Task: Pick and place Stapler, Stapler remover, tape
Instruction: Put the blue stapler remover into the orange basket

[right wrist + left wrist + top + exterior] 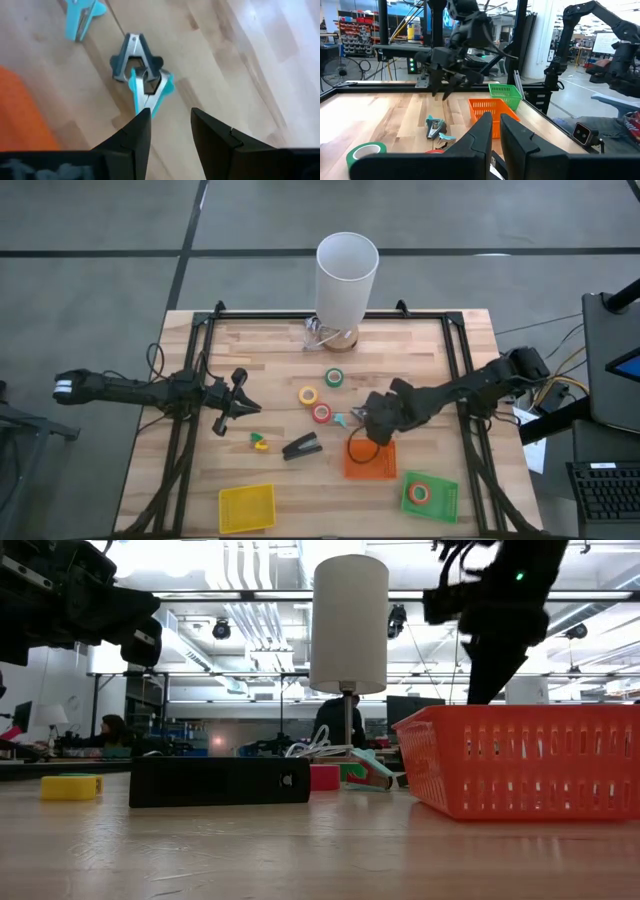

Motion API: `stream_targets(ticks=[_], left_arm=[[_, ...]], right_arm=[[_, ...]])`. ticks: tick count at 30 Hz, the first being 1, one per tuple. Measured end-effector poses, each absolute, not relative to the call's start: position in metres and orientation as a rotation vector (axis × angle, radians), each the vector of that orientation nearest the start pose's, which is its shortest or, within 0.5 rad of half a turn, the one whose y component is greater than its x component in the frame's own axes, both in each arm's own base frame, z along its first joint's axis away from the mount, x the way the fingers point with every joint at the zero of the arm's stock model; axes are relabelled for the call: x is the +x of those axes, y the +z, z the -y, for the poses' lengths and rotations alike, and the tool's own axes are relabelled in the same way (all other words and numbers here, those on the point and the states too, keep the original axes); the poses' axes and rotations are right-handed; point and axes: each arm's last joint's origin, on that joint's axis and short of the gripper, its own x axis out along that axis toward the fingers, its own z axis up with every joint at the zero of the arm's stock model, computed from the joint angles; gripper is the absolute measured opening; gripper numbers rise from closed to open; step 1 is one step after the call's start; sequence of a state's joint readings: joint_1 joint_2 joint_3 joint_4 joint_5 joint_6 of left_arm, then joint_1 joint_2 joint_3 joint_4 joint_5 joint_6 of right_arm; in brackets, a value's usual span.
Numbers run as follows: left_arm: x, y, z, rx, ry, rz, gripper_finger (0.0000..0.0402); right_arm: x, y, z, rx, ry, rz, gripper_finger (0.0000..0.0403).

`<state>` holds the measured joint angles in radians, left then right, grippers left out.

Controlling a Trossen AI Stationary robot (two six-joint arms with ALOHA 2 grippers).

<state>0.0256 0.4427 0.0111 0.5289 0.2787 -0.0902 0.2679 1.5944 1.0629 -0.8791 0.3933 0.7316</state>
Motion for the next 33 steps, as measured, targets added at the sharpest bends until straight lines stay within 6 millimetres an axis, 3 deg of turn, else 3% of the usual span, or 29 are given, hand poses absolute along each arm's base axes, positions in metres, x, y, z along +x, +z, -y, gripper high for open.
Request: stream_targets(ticks=[5, 13, 33], left_arm=[[0.124, 0.178, 0.005, -0.075, -0.257, 0.085, 0.0039], [0.124, 0.178, 0.005, -0.075, -0.257, 0.085, 0.0039], [0.124, 0.178, 0.005, -0.075, -0.257, 0.085, 0.0039]], right_arm=[[0.283, 0.192, -0.047, 0.228, -0.507, -1.188, 0.0135], [0.277, 0.172, -0.022, 0.269, -0.507, -1.231, 0.0132], [0.276, 0.158, -0.014, 0.319, -0.466, -1.191, 0.0132]])
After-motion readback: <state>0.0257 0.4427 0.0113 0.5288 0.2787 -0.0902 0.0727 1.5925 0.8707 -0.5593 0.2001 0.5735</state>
